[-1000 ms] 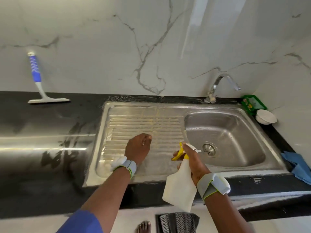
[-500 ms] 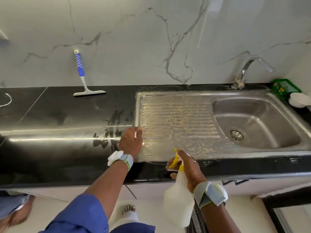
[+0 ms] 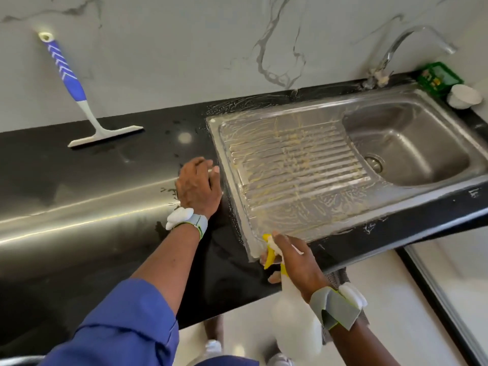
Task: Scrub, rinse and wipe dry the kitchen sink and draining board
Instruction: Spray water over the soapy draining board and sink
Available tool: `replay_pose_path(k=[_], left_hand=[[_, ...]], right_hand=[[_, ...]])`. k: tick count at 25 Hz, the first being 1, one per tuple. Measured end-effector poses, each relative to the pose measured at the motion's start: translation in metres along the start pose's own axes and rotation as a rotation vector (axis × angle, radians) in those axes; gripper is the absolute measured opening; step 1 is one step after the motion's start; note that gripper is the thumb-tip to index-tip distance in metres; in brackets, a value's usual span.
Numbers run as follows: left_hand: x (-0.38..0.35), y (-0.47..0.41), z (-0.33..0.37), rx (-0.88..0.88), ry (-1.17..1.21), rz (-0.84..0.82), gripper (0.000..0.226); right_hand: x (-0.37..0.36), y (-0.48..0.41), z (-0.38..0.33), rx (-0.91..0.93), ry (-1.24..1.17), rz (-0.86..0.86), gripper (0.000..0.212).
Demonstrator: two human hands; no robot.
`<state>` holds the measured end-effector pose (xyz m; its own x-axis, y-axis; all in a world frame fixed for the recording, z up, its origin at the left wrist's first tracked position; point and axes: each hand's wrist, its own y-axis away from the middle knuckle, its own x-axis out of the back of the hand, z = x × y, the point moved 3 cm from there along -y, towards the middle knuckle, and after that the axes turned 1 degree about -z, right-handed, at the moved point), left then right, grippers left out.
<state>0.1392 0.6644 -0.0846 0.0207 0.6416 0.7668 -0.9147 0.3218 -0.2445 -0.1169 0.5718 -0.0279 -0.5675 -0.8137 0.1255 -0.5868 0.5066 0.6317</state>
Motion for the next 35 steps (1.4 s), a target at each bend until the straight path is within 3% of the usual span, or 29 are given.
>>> replay_pose_path(k=[3,6,10,14,18,21,25,30,32,35], left_hand=[[-0.01,-0.022,-0.002,-0.122,-0.143,-0.049,0.047],[-0.023,-0.041,-0.017,-0.144,-0.27,-0.169,0.062],[-0.033,-0.047,-0.026,-0.127,-0.31,-0.256,0.071],[-0.029,-0.047,-0.023,-0.092,-0.301,-0.238,0.07],[-0.022,-0.047,-0.023,-0.051,-0.309,-0.173,0.068],[-0.022,-0.047,-0.023,-0.011,-0.308,-0.145,0.065],[-0.023,-0.048,-0.024,0.035,-0.32,-0.132,0.065],[-0.029,-0.052,-0.025,0.034,-0.367,-0.171,0.067],[-0.03,-0.053,-0.025,0.041,-0.367,-0.201,0.069],[-0.032,-0.052,-0.025,0.04,-0.388,-0.241,0.07]], right_hand=[[-0.008,0.007,-0.004,-0.044,-0.137,0.093,0.034],[-0.018,0.003,-0.002,-0.087,-0.174,0.176,0.046],[-0.011,-0.005,-0.01,-0.063,-0.021,0.239,0.043],[-0.015,-0.014,-0.032,-0.022,0.085,0.165,0.043],[-0.018,-0.039,-0.052,-0.002,0.172,0.215,0.048],[-0.024,-0.063,-0.08,0.086,0.234,0.116,0.055],[-0.037,-0.105,-0.118,0.068,0.083,0.106,0.047],[-0.063,-0.156,-0.17,0.133,0.142,-0.024,0.039],[-0.072,-0.178,-0.186,0.154,0.181,-0.008,0.045],[-0.075,-0.224,-0.203,0.137,0.237,0.116,0.074]])
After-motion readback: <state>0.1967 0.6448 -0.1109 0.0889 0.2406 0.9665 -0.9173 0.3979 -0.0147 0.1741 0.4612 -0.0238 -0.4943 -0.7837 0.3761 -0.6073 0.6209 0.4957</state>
